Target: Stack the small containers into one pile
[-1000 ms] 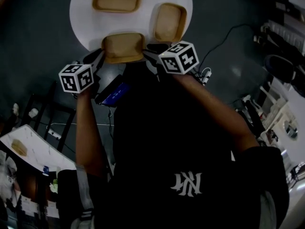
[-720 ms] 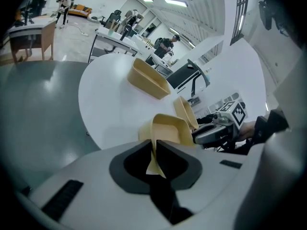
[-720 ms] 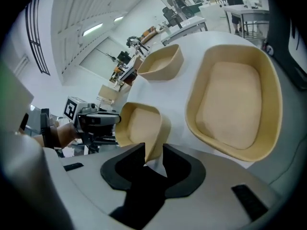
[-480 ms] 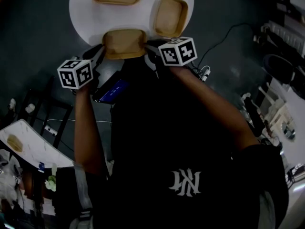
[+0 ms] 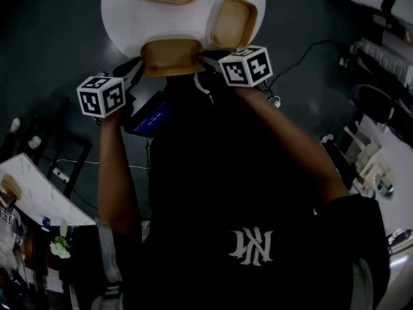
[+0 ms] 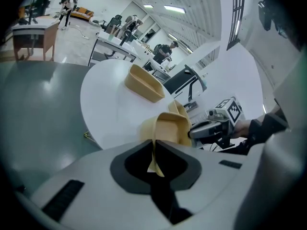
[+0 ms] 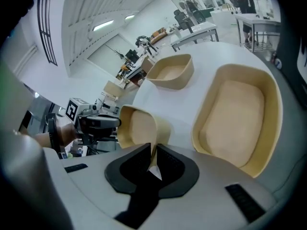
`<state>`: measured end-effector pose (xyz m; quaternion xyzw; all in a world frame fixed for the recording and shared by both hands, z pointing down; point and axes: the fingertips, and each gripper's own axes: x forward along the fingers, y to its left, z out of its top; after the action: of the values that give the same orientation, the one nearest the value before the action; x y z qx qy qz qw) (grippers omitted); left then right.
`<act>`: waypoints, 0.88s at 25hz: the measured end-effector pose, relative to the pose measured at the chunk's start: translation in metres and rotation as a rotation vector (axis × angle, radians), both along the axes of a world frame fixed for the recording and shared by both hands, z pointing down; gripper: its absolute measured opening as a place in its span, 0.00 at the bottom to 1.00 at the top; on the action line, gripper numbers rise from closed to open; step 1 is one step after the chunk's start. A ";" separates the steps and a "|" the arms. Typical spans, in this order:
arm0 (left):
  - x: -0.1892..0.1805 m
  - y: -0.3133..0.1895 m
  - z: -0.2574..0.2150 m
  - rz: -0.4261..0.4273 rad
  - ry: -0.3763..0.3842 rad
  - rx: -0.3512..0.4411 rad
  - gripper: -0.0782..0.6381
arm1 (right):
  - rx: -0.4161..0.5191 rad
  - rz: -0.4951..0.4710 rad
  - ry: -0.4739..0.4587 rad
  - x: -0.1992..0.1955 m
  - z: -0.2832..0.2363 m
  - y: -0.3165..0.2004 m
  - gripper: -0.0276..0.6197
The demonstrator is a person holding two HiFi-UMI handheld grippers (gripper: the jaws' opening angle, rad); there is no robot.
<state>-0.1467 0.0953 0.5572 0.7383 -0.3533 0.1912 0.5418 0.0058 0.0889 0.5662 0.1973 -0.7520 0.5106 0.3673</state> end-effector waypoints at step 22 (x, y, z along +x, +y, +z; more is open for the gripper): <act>0.022 -0.056 -0.097 0.023 -0.031 0.216 0.15 | 0.414 -0.253 -0.116 -0.007 -0.115 -0.129 0.13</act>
<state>-0.1244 0.0393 0.4598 0.7932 -0.3717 0.1696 0.4515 -0.0013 -0.0399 0.4514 0.1430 -0.8790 0.3060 0.3365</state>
